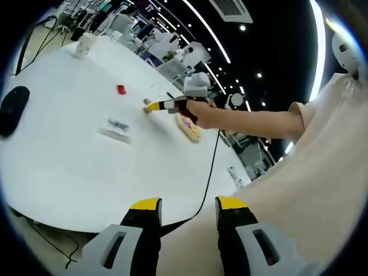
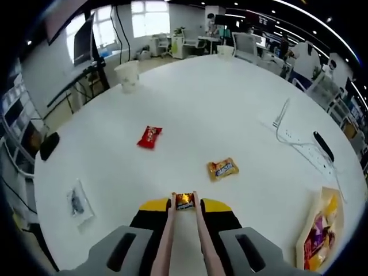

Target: Place the target food into the container with the food tongs after gripping and lifting it, then release it inside without dropping or visibly crushing the food.

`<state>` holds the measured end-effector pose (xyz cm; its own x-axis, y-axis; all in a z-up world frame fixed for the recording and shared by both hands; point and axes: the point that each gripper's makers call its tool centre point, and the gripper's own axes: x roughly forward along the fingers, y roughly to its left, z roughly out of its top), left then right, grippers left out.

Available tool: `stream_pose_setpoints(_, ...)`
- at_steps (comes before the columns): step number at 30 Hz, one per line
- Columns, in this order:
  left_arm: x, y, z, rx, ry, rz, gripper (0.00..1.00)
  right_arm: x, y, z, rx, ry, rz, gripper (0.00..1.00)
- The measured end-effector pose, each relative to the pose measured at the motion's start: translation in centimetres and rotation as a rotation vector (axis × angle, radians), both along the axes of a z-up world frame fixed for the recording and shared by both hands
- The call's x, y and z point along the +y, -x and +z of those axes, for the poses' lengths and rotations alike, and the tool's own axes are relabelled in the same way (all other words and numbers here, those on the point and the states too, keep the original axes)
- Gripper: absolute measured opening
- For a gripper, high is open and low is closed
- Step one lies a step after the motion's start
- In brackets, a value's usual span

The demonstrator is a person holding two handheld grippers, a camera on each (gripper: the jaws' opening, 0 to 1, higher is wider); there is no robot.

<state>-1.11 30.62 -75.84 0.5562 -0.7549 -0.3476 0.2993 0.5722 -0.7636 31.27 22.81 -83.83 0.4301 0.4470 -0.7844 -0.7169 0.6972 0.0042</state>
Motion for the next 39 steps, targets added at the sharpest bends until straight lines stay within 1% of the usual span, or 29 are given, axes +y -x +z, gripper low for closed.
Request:
stream_pose_setpoints(6, -0.5, -0.1, 0.2, -0.009, 0.002, -0.011, 0.36, -0.2, -0.2, 1.5, -0.01, -0.052, -0.029, 0.19)
stream_pose_setpoints(12, -0.9, -0.4, 0.5, -0.019, 0.005, -0.02, 0.36, -0.5, -0.1, 2.3, -0.017, -0.064, -0.035, 0.19)
stream_pose_setpoints(13, -1.4, -0.7, 0.5, -0.031, 0.006, -0.026, 0.36, -0.9, 0.4, 3.4, -0.022, -0.089, -0.037, 0.19)
stream_pose_setpoints(16, -2.0, -1.0, 1.0, -0.043, 0.015, -0.018, 0.36, -1.3, 0.9, 4.4, -0.028, -0.097, -0.037, 0.19)
stream_pose_setpoints(17, -2.6, -1.0, 1.1, -0.048, 0.016, -0.02, 0.36, -1.5, 1.2, 4.9, -0.031, -0.102, -0.034, 0.19)
stream_pose_setpoints(19, -3.0, -0.9, 1.2, -0.051, 0.01, -0.022, 0.36, -1.7, 1.3, 5.3, -0.034, -0.106, -0.032, 0.19)
stream_pose_setpoints(23, -4.1, -0.7, 1.9, -0.061, 0.021, 0.005, 0.36, -2.3, 1.4, 6.7, -0.041, -0.119, -0.026, 0.19)
stream_pose_setpoints(26, -4.9, -0.5, 2.2, -0.065, 0.026, 0.002, 0.38, -2.5, 1.5, 7.5, -0.053, -0.126, -0.015, 0.19)
stream_pose_setpoints(27, -5.2, -0.5, 2.3, -0.069, 0.023, 0.0, 0.38, -2.7, 1.5, 8.0, -0.059, -0.133, -0.01, 0.19)
stream_pose_setpoints(39, -7.3, -0.7, 3.6, -0.101, -0.011, 0.0, 0.38, -4.1, 1.2, 11.1, -0.108, -0.172, 0.015, 0.2)
